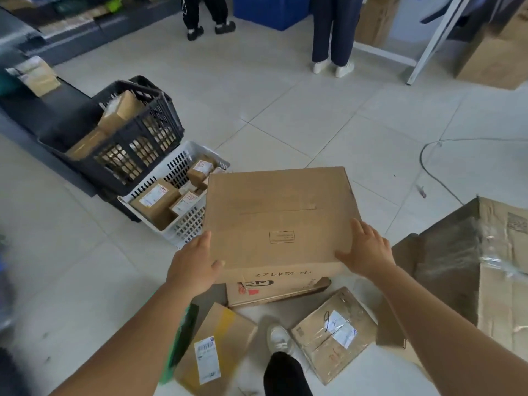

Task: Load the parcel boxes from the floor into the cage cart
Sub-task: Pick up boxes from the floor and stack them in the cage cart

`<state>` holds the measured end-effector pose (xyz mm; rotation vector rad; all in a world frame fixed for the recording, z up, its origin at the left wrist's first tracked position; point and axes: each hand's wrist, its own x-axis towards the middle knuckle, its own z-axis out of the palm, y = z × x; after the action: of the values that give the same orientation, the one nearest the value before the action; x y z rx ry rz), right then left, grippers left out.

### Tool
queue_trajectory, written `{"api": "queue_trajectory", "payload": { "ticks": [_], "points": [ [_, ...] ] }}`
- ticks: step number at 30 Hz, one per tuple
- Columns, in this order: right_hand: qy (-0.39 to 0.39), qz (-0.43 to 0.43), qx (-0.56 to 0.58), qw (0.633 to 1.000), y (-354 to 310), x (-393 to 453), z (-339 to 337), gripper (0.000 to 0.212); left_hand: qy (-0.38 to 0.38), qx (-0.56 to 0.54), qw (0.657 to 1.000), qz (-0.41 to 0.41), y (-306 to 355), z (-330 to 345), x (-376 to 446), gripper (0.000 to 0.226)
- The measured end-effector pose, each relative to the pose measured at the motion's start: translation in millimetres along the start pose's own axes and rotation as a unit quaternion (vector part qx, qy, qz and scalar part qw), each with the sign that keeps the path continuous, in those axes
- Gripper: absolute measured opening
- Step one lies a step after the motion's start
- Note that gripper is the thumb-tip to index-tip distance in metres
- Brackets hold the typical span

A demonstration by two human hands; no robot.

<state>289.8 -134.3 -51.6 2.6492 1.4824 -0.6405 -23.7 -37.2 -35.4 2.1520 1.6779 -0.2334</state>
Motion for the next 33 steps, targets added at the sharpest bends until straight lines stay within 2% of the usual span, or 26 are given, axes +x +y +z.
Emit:
{"api": "queue_trajectory", "payload": {
  "ticks": [11,16,20,24,30,33],
  "points": [
    [-0.048,0.117,0.077,0.989,27.6,145.5,47.1,0.095,-0.062,-0.033,0.995,-0.075,-10.0,34.7,152.9,0.079],
    [-0.076,0.146,0.099,0.981,44.0,195.6,67.2,0.093,-0.098,-0.084,0.983,-0.133,-19.8,65.7,207.3,0.092],
    [-0.098,0.167,0.157,0.968,54.2,221.7,83.1,0.098,-0.087,-0.097,0.979,-0.155,-29.2,83.1,228.5,0.109],
    [-0.099,0.182,0.202,0.957,63.8,240.5,89.5,0.100,-0.084,-0.180,0.961,-0.194,-40.6,88.1,244.8,0.121],
    [-0.101,0.194,0.263,0.940,69.6,250.6,97.4,0.117,-0.086,-0.296,0.920,-0.241,-53.1,99.0,248.0,0.129],
    [-0.096,0.190,0.285,0.935,70.6,251.7,95.1,0.113,-0.075,-0.321,0.913,-0.239,-50.5,97.5,248.3,0.121]
  ]
}}
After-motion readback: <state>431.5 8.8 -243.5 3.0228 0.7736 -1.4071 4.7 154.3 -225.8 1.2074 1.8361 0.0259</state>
